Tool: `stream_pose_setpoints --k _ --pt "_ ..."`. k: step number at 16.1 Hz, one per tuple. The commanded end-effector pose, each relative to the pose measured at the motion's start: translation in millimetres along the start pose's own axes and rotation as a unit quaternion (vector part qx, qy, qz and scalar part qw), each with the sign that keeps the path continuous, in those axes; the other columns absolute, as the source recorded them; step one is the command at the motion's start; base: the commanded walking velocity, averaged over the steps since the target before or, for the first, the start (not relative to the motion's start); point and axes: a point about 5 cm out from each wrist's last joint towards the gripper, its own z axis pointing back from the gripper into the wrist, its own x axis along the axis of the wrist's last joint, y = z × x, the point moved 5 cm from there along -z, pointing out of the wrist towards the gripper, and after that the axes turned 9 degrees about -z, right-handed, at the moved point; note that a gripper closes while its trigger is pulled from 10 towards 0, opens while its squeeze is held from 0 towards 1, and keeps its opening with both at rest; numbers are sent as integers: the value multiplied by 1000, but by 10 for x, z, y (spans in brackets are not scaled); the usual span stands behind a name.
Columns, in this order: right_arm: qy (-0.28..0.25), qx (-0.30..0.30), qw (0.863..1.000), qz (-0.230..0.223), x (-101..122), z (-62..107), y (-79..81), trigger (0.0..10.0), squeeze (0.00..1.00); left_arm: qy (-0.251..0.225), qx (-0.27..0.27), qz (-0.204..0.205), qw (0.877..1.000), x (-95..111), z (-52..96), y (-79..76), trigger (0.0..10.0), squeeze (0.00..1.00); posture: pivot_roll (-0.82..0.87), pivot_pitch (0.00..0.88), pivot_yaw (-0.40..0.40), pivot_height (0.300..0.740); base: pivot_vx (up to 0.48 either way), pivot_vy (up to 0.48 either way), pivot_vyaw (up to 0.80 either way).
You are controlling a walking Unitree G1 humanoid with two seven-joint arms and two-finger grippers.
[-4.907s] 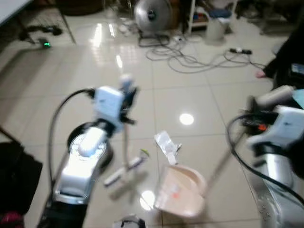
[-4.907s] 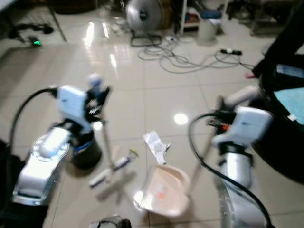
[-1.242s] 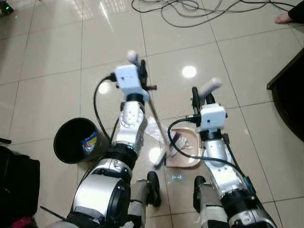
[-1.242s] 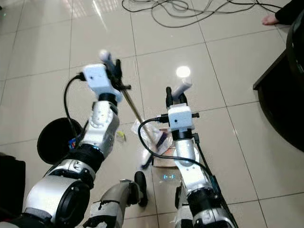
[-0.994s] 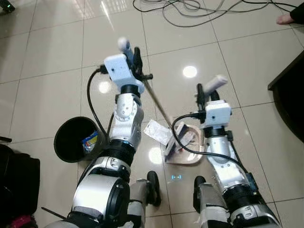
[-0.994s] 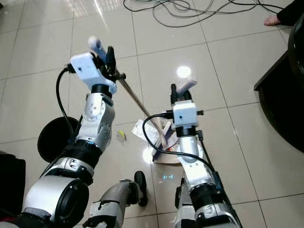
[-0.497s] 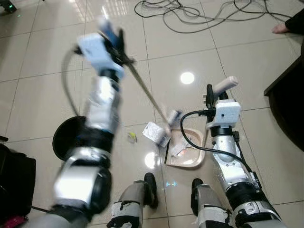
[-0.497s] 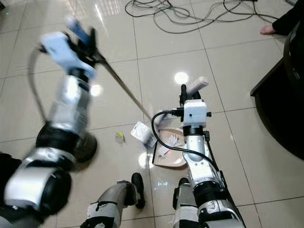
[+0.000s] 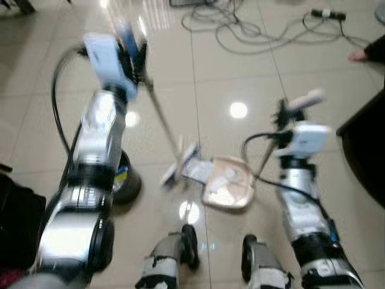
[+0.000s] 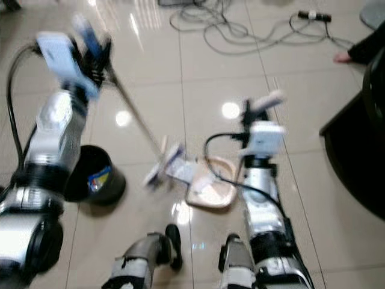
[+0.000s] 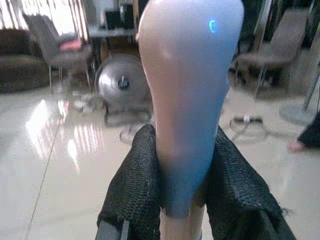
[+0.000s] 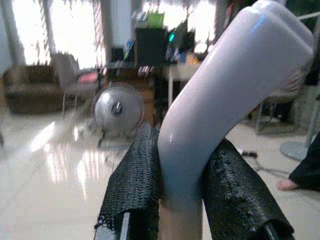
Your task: Sweep floor
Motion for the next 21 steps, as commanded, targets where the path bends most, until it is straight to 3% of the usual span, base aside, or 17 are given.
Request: stream_pose_setpoints --k 1,2,3,4,5,8,13,15,17,21 --pt "-33 -11 999 -1 198 6 -97 10000 0 4 -16 -18 1000 -5 133 29 10000 0 90 131 86 740 0 0 0" --pt "-36 -13 999 -1 230 14 -122 10000 0 11 -19 -18 1000 -50 186 22 10000 0 83 129 83 740 0 0 0" --pt "-45 -29 999 2 333 49 -221 10000 0 47 -19 -28 998 -229 367 20 10000 0 48 107 84 740 0 0 0" --pt "-48 -35 998 3 380 66 -251 10000 0 56 -23 -28 998 -270 443 15 10000 0 34 98 86 740 0 0 0" --pt "-58 -49 997 6 519 119 -336 10000 0 64 -49 -30 996 -324 629 -73 10000 0 1 69 95 740 0 0 0" --pt "-55 -93 994 -11 670 294 -536 10000 0 92 -55 -26 994 -441 848 -194 10000 0 -27 48 120 740 0 0 0" --pt "-50 -114 991 -42 863 335 -580 10000 0 119 -41 -32 992 -508 979 -210 10000 0 -39 21 113 740 0 0 0" --pt "-7 -90 992 -84 824 250 -445 10000 0 130 -42 -36 990 -576 1067 -215 10000 0 -38 11 108 740 0 0 0" --pt "3 -63 994 -87 865 144 -303 10000 0 136 -49 -50 988 -608 1104 -280 10000 0 -49 5 106 740 0 0 0" --pt "31 -63 993 -97 905 33 -281 10000 0 136 -66 -65 986 -597 1123 -413 10000 0 -45 0 87 740 0 -160 0"
